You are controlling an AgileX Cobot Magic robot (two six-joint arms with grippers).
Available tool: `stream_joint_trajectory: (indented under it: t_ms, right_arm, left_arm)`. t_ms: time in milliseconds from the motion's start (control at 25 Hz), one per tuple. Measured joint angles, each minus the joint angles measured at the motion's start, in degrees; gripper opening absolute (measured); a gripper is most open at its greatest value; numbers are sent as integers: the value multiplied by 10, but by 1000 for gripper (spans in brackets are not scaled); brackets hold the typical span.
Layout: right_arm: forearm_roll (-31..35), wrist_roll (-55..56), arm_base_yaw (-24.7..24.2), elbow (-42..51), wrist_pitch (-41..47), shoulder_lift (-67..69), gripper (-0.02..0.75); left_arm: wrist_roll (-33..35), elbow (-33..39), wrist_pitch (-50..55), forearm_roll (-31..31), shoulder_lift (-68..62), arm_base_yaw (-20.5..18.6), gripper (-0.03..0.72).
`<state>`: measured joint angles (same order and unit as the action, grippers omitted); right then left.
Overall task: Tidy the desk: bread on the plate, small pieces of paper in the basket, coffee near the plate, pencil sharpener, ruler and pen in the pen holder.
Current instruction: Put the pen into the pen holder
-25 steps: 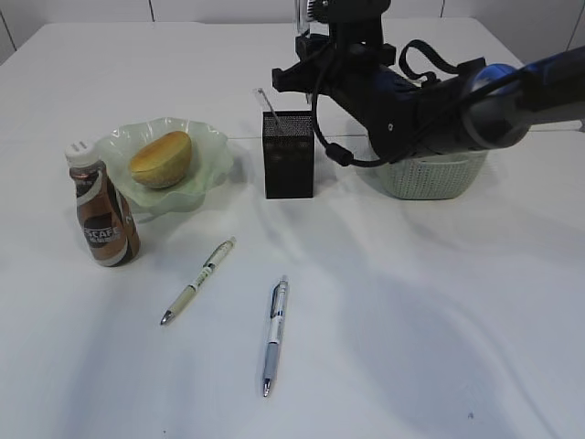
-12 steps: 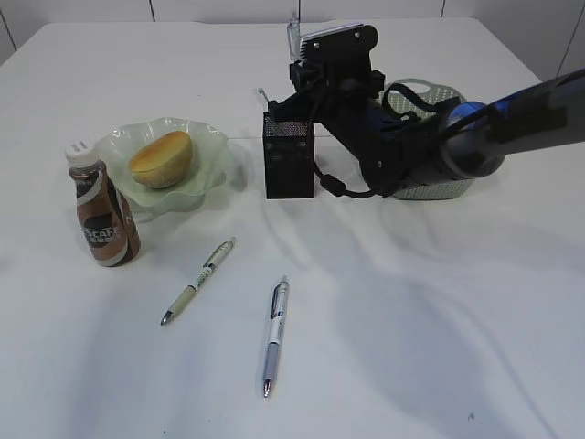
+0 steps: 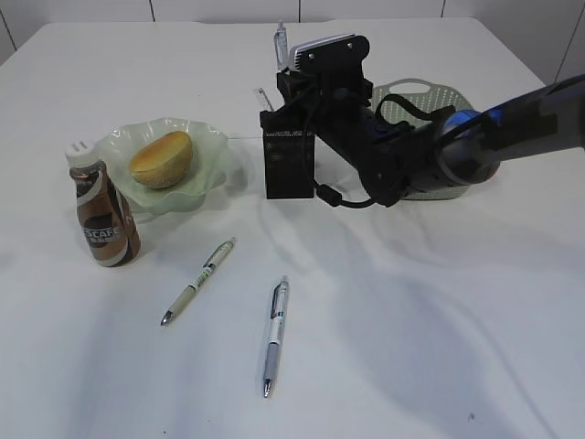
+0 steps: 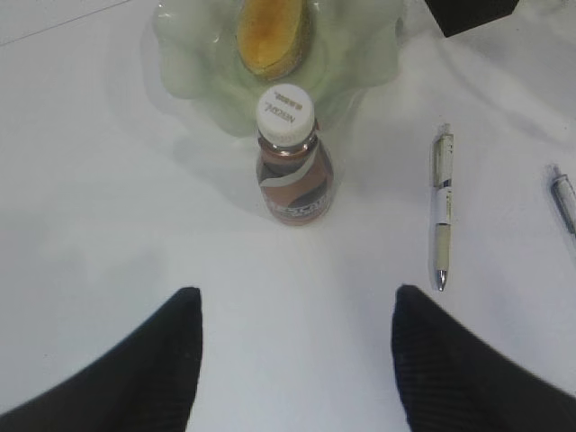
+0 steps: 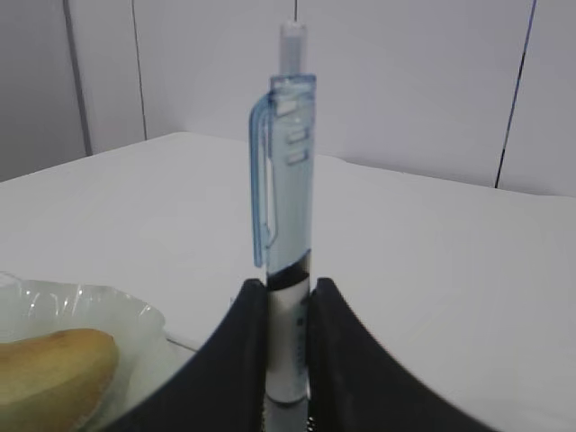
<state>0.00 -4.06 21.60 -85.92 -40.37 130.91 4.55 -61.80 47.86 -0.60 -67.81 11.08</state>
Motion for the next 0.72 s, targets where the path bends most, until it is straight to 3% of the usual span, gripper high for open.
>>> stream_joint_trajectory:
  t_ms: [720]
  right_arm:
    - [-18, 15, 0, 0, 6, 11, 117]
  left_arm:
    - [0, 0, -5, 1, 0, 0, 466]
